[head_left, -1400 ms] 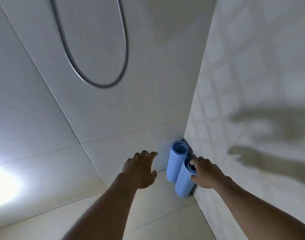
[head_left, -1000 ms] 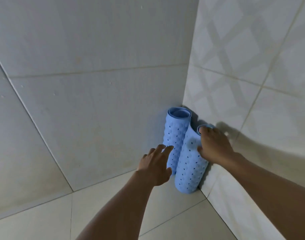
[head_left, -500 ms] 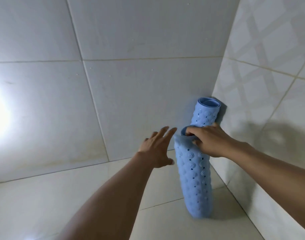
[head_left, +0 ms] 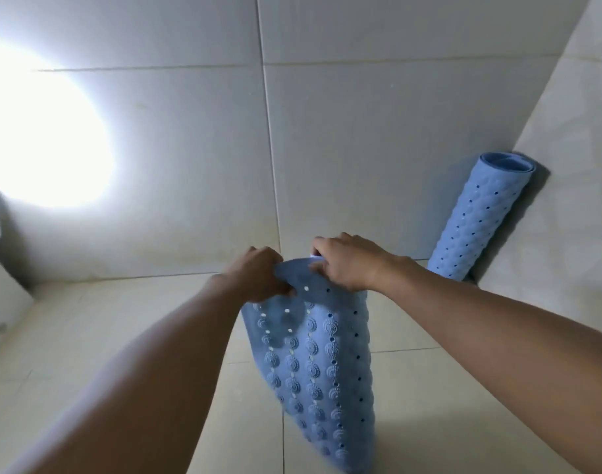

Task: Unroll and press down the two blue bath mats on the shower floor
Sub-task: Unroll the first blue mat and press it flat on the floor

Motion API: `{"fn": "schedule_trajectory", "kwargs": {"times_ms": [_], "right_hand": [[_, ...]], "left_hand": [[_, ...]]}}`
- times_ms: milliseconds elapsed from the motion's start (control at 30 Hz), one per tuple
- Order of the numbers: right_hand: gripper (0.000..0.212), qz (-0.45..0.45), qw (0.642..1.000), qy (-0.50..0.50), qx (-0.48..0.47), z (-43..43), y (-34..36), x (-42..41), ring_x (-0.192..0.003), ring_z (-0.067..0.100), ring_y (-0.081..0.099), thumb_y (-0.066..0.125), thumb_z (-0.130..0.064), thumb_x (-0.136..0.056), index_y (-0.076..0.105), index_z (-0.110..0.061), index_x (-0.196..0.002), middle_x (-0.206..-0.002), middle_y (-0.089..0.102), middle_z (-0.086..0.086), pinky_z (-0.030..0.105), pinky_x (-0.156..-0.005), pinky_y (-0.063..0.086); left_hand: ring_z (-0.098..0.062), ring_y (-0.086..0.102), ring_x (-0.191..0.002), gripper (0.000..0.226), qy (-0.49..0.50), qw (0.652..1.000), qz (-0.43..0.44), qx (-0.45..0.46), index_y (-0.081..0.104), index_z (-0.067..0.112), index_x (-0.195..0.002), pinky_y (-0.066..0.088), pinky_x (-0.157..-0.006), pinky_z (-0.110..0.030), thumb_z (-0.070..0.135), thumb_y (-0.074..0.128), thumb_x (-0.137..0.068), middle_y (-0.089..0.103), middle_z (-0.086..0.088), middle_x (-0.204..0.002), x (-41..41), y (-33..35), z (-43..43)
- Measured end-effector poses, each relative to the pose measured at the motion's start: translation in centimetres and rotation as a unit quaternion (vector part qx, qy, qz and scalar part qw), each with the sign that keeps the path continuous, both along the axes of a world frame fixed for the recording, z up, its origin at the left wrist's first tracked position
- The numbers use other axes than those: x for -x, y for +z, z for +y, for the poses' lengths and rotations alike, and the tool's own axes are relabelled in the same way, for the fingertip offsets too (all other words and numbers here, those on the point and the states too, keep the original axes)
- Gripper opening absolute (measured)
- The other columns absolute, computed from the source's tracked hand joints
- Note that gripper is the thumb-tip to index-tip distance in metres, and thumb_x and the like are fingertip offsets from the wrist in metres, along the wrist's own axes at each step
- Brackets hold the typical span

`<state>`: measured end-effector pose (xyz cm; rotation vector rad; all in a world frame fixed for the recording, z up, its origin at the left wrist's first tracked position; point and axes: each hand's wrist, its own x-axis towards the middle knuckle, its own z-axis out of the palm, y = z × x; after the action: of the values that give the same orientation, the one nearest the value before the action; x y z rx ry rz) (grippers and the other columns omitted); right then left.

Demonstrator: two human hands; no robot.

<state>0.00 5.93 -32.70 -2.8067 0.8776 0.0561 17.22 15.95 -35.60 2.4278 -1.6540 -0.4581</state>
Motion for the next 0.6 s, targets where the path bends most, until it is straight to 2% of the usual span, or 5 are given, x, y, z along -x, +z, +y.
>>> {"fn": "schedule_trajectory", "kwargs": {"times_ms": [100, 300, 433, 533, 600], "right_hand": [[0.049, 0.009, 1.0, 0.01, 0.026, -0.3, -1.4, -1.8, -0.12, 0.029, 0.055, 0.053, -0.058, -0.095, 0.05, -0.025, -0.131, -0.128, 0.064, 0.005, 0.045, -0.107, 0.033], [0.062, 0.04, 0.999, 0.002, 0.02, -1.7, -4.1, -1.8, -0.128, 0.027, 0.053, 0.063, -0.057, -0.086, 0.045, -0.03, -0.139, -0.134, 0.064, 0.0, 0.053, -0.117, 0.016], [0.052, 0.096, 0.995, -0.035, 0.012, -1.9, -6.4, -0.9, -0.12, 0.034, 0.057, 0.061, -0.057, -0.091, 0.055, -0.025, -0.132, -0.132, 0.062, 0.009, 0.039, -0.094, 0.042], [0.042, 0.151, 0.987, -0.015, 0.042, -1.4, -8.6, -1.2, -0.111, 0.036, 0.061, 0.059, -0.056, -0.093, 0.062, -0.017, -0.106, -0.121, 0.065, 0.011, 0.036, -0.082, 0.044], [0.04, 0.179, 0.982, -0.009, 0.058, -1.1, -9.7, -2.5, -0.11, 0.036, 0.063, 0.062, -0.052, -0.093, 0.063, -0.014, -0.105, -0.12, 0.065, 0.012, 0.034, -0.076, 0.04]], "left_hand": [[-0.029, 0.064, -0.088, 0.033, 0.051, 0.999, 0.016, 0.005, 0.067, 0.029, -0.083, 0.049, -0.07, -0.035, 0.056, 0.081, -0.07, 0.07, -0.002, -0.087, -2.0, -2.8, 2.3], [-0.033, 0.065, -0.096, 0.036, 0.071, 0.997, -0.007, 0.03, 0.053, 0.029, -0.083, 0.041, -0.068, -0.033, 0.057, 0.076, -0.077, 0.069, -0.004, -0.098, -2.5, -6.7, 3.1], [-0.035, 0.064, -0.097, 0.034, 0.05, 0.999, -0.017, 0.008, 0.055, 0.028, -0.09, 0.039, -0.069, -0.034, 0.05, 0.078, -0.079, 0.067, -0.006, -0.104, -2.0, -7.5, 2.0], [-0.036, 0.063, -0.099, 0.033, 0.037, 0.999, -0.037, -0.014, 0.058, 0.025, -0.097, 0.038, -0.07, -0.035, 0.045, 0.078, -0.081, 0.065, -0.007, -0.107, -1.7, -8.9, 1.6], [-0.036, 0.063, -0.1, 0.033, 0.033, 0.998, -0.047, -0.034, 0.059, 0.023, -0.102, 0.038, -0.07, -0.035, 0.042, 0.077, -0.082, 0.064, -0.008, -0.107, -1.7, -10.0, 1.7]]}}
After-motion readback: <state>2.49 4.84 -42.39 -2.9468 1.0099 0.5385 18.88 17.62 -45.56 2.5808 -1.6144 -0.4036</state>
